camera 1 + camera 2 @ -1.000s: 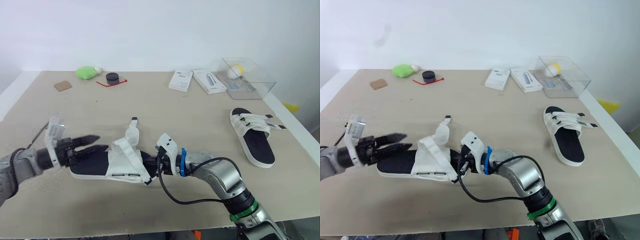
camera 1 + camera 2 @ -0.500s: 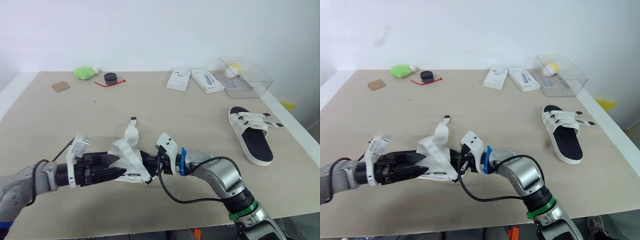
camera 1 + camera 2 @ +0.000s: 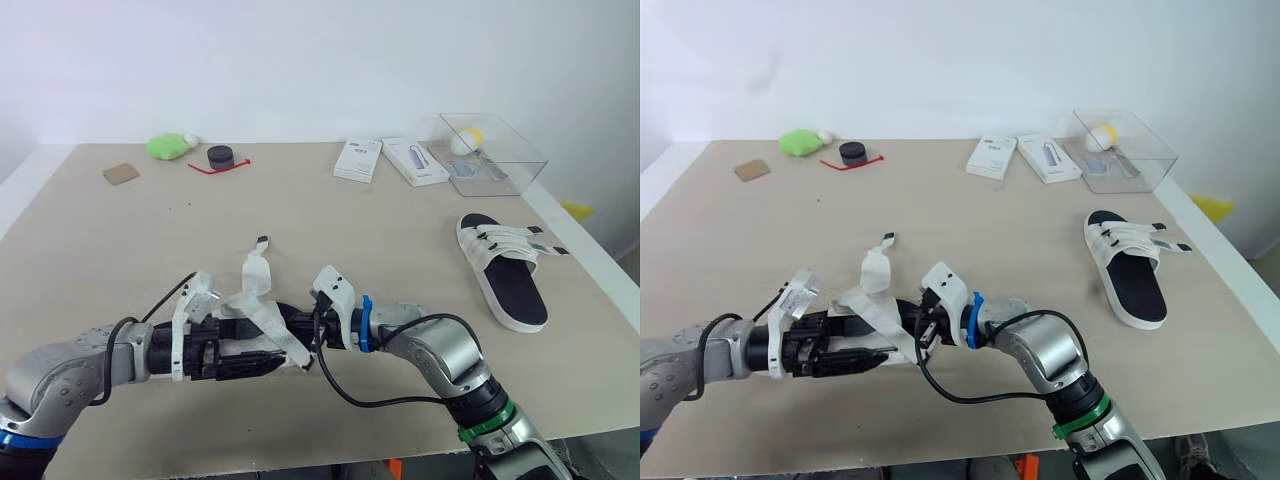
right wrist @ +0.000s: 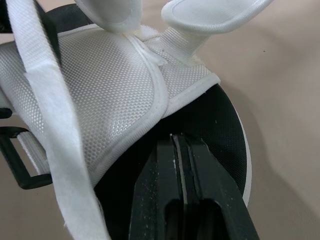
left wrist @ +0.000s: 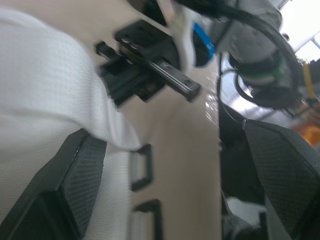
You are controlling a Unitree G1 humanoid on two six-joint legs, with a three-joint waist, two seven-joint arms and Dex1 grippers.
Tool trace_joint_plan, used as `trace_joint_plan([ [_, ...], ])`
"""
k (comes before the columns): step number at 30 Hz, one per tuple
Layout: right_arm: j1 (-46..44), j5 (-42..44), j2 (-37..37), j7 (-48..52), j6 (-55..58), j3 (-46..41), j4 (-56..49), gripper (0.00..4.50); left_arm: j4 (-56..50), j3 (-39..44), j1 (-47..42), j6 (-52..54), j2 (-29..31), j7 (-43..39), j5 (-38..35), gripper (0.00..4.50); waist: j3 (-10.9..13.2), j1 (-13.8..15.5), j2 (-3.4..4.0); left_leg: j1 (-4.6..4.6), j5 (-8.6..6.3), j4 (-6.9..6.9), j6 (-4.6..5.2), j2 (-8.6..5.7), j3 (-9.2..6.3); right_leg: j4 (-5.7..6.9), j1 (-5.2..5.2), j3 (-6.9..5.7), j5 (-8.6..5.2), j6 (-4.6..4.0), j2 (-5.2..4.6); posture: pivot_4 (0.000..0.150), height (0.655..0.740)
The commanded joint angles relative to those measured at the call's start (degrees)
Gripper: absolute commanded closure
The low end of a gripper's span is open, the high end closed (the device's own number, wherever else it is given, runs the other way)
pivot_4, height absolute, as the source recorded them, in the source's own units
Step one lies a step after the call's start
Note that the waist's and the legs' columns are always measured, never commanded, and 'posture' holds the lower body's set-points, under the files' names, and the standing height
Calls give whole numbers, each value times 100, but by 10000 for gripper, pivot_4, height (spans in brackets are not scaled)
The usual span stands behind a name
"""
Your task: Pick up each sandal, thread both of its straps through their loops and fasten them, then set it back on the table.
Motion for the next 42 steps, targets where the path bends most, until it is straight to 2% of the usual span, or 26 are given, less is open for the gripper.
trace_joint_plan([
  [1, 62, -138, -30, -115, 137, 16, 129, 45000, -130, 47, -54, -18, -2, -27, 127, 1009, 0, 0, 0, 0, 0, 0, 0, 0, 0, 0, 0, 0, 0, 0, 0, 1500, 7400],
  [7, 49, -130, -2, -134, 124, 21, 154, 45000, 74, -106, -244, -277, -246, 242, 781, 1009, 0, 1, -1, 0, 0, 1, 0, 0, 0, -2, -1, 1, 0, 0, 0, 1500, 7400],
  [13, 52, -136, -7, -139, 136, 4, 145, 45000, 89, -187, -308, -190, -522, 240, 855, 1009, 0, 0, -2, 1, 0, 2, 1, 0, -1, -2, -1, 5, 0, 0, 4, 1500, 7400],
  [16, 40, -137, -13, -139, 140, -12, 148, 45000, 115, -195, -334, -129, -584, 233, 880, 8685, 0, 0, -2, 1, 1, 2, 1, 0, -1, -2, -1, 6, 0, 0, 5, 1500, 7400],
  [17, 34, -140, -11, -138, 139, -14, 156, 45000, 126, -192, -343, -117, -597, 226, 891, 14724, 0, 0, -2, 1, 1, 3, 1, 0, -1, -2, -1, 7, 0, 0, 5, 1500, 7400],
  [18, 33, -142, -13, -136, 138, -14, 157, 45000, 123, -197, -342, -101, -605, 214, 900, 18615, 0, 0, -2, 1, 1, 3, 1, 0, -1, -2, -1, 8, 0, 0, 5, 1500, 7400],
  [21, 37, -145, -18, -130, 134, -13, 157, 45000, 118, -220, -337, -82, -629, 197, 950, 34103, 0, 0, -2, 1, 1, 4, 1, -1, -1, -2, -1, 10, 0, 0, 6, 1500, 7400],
  [23, 39, -142, -19, -128, 137, -14, 151, 45000, 133, -231, -353, -100, -643, 194, 992, 42916, 0, 0, -2, 1, 1, 4, 1, -1, -1, -2, -1, 11, 0, 0, 7, 1500, 7400],
  [24, 38, -140, -18, -126, 138, -14, 150, 45000, 153, -229, -373, -106, -652, 192, 1010, 44272, 0, 0, -2, 1, 1, 4, 1, -1, -1, -2, -1, 12, 0, 0, 8, 1500, 7400],
  [28, 28, -137, -3, -117, 135, 0, 155, 45000, 381, 94, -613, 31, -512, -8, 740, 44272, 0, 0, -3, 1, 1, 4, 1, -1, -1, -2, -1, 13, 0, 0, 10, 1500, 7400],
  [31, 14, -143, 12, -107, 124, 13, 175, 45000, 837, 511, -1005, 365, -139, -383, 367, 44272, 6, -1, -12, -1, 1, 4, 2, 2, -14, 0, -9, 15, 0, 0, 23, 1500, 7400],
  [35, 5, -157, 57, -105, 108, 44, 208, 45000, 1598, 619, -1468, 603, 418, -1109, 373, 44272, 6, -29, -11, -1, 1, 2, 1, 4, -18, 1, -14, 20, 0, 0, 34, 1500, 7400],
  [38, -6, -174, 88, -107, 88, 51, 237, 45000, 2265, 414, -1771, 669, 842, -1873, 606, 44272, 6, -57, -12, -1, 0, 0, 2, 4, -19, 10, -16, 26, 0, 0, 38, 1500, 7400],
  [42, -6, -181, 113, -124, 82, 43, 248, 45000, 2728, -304, -1880, 308, 1307, -2785, 1381, 44272, 7, -75, -12, -1, 0, -5, 2, 4, -18, 14, -23, 32, 0, 0, 39, 1500, 7400],
])
